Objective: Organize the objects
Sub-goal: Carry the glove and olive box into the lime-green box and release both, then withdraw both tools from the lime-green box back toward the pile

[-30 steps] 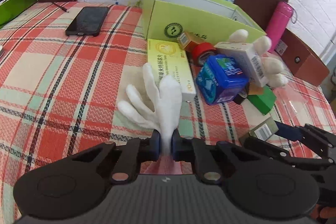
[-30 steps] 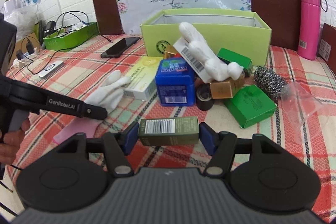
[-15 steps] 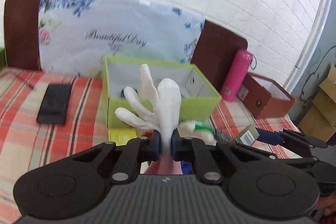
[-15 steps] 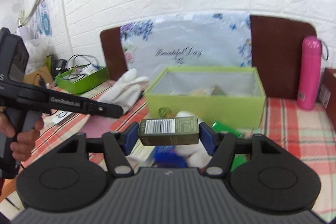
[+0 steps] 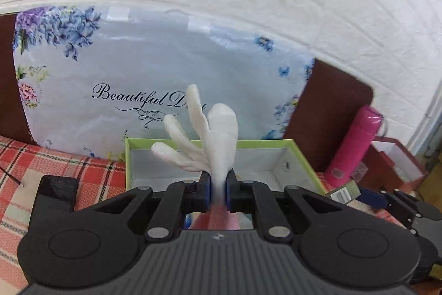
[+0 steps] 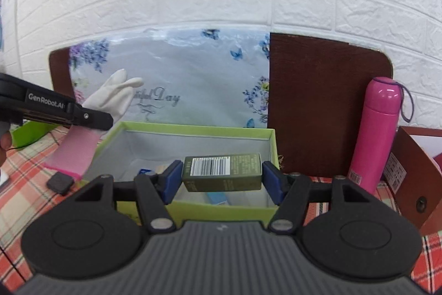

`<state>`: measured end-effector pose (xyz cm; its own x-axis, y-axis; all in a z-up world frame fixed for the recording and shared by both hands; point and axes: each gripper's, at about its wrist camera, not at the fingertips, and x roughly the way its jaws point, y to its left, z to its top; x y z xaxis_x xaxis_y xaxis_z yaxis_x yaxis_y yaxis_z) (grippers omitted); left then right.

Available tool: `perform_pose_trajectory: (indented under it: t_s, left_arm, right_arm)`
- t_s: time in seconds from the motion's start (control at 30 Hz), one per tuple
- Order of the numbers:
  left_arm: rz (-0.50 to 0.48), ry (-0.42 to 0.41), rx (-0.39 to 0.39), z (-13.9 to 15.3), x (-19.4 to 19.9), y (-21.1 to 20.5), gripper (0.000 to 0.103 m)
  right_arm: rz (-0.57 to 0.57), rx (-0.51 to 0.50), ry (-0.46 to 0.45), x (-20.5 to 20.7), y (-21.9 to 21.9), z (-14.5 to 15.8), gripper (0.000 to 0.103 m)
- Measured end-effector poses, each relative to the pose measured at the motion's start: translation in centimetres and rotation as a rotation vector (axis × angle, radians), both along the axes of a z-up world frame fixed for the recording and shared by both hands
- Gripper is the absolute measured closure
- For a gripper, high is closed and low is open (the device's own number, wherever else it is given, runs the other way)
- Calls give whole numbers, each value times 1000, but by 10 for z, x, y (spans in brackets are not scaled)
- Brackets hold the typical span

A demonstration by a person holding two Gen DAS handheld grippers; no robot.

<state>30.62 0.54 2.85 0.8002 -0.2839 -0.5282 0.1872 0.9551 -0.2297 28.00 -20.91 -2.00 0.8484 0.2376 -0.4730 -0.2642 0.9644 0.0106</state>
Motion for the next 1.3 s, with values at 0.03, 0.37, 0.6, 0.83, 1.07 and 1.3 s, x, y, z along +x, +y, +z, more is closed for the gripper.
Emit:
perform_pose_trajectory:
  t_s: [0.03,0.37,0.6,0.83,1.07,1.3]
  left_arm:
    - [0,2,21,-4,8,-3,93]
    - [14,109,16,-48,46,-3,93]
    - [-2,91,6,-56,37,-4,29]
    - [49,8,-31,-16,-10,7,26]
    - [106,-1,-39,5,-83,14,25]
    - [130,27,-56,-22,-152,15,25]
  right_arm:
    - [-5,-3,11,9,2,-6,41]
    - [-22,-38,89,58,15,-51,41]
    - [-6,-47,59,51,17,-48,8]
    - [-50,38,-56,2,-3,-2,0]
    - [-48,112,-137,-79,-23,25,0]
    - [-56,138,-163,-160,-33,14,0]
